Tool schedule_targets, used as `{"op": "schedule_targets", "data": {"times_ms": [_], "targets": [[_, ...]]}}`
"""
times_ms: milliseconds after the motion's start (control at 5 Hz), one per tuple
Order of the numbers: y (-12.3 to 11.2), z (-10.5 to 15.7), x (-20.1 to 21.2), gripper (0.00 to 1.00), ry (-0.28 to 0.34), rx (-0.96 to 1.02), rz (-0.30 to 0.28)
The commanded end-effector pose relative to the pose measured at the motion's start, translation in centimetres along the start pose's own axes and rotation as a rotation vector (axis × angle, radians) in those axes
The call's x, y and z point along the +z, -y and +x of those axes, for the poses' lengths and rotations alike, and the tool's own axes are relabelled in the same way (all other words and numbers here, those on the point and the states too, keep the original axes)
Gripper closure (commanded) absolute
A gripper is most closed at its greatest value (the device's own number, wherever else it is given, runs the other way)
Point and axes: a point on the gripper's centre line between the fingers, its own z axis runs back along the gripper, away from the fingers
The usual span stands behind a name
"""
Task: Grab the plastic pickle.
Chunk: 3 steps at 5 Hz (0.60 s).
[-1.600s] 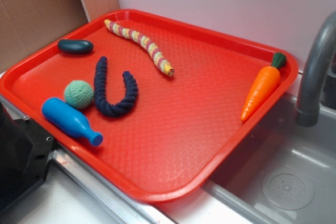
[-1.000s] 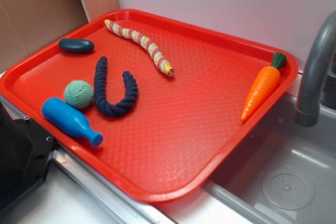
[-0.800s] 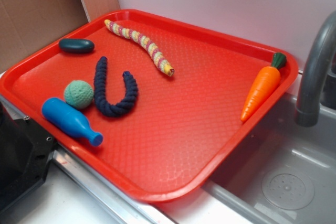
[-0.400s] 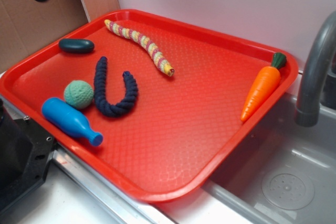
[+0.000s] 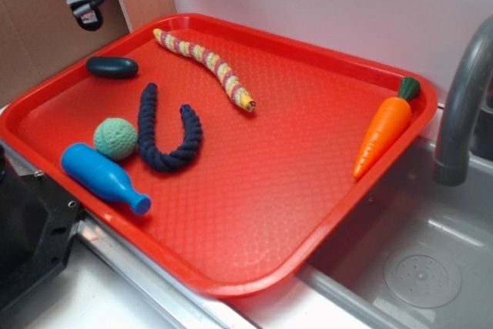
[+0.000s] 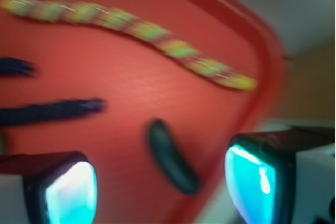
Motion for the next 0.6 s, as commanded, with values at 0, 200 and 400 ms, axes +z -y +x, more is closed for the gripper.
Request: {"op": "schedule_targets", "data": {"times_ms": [0, 200, 400], "targets": [[-1.0, 1.6, -2.9, 0.0, 0.0, -0.057, 0.026], [0.8, 1.7, -3.4, 0.0, 0.024, -0.107, -0.062], [1.9, 1.3, -2.9, 0.0, 0.035, -0.138, -0.065]]}}
